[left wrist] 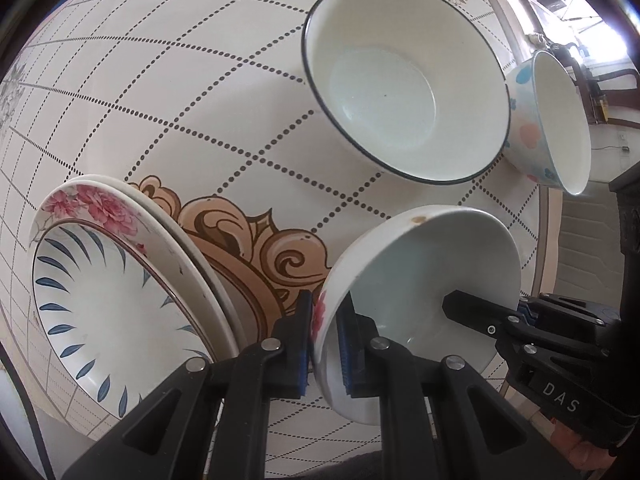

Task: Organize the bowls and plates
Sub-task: 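Carry the plain white bowl beside the plate stack and open both grippers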

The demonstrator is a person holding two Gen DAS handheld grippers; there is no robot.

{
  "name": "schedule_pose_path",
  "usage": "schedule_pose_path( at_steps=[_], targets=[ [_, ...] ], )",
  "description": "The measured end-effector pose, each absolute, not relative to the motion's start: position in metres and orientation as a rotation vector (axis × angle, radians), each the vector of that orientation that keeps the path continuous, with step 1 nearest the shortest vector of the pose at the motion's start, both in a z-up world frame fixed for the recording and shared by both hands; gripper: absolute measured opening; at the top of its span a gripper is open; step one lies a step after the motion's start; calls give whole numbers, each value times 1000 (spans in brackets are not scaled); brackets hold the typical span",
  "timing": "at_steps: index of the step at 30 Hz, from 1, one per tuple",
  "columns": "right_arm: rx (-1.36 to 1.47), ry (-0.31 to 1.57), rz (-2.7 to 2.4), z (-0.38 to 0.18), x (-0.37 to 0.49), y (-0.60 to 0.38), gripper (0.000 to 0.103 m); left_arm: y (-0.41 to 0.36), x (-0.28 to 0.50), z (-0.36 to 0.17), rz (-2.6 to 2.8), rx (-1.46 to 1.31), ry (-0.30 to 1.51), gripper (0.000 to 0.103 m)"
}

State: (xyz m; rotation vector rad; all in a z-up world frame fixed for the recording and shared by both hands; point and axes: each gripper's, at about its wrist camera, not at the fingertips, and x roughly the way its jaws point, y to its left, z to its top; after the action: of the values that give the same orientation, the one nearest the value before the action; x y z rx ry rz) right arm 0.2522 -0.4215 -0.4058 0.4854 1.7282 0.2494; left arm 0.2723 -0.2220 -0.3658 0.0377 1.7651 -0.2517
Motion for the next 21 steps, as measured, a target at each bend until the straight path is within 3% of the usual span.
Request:
schedule_pose_path(
  at_steps=[19, 21],
  targets=[
    [487, 1806, 225, -436, 260, -391, 12, -216, 271, -394, -230, -29, 1834, 14],
    [490, 1802, 223, -435, 261, -395, 13, -208, 270, -396, -239, -100, 1856, 20]
  ],
)
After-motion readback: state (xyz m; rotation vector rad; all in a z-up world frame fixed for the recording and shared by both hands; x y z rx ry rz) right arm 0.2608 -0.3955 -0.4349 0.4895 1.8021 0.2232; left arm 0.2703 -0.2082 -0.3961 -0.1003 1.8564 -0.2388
